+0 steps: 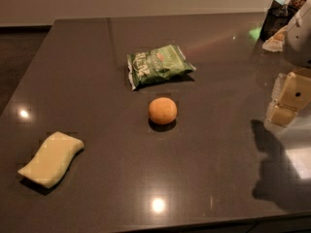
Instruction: Move sponge near green jalapeno chip bag
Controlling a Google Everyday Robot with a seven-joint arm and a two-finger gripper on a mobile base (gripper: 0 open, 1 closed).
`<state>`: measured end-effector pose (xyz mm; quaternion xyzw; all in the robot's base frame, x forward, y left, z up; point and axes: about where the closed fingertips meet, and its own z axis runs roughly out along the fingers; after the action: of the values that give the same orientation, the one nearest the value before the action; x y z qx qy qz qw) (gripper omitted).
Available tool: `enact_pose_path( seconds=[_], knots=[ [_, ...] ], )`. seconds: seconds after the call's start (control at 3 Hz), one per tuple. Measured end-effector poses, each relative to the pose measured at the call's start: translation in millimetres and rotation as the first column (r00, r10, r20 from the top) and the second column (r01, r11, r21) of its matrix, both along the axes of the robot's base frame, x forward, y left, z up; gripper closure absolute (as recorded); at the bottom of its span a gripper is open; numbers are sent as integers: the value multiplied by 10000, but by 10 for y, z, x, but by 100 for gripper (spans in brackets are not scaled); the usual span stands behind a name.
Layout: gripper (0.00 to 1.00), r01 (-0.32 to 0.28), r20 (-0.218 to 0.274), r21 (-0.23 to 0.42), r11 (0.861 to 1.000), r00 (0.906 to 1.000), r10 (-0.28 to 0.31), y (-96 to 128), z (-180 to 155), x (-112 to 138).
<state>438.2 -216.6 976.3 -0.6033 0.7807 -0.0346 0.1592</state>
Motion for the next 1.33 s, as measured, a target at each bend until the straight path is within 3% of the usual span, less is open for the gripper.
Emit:
enact_pose_path(
  seconds=[0.67,1.0,1.33],
  knots=[
    [0,-358,-81,364,9987,9993,361,174,21,120],
    [0,-1035,90,920,9904,9946,1031,558,48,350],
    [0,-1746,341,1471,9736,9846,1714,1010,50,572]
  ],
)
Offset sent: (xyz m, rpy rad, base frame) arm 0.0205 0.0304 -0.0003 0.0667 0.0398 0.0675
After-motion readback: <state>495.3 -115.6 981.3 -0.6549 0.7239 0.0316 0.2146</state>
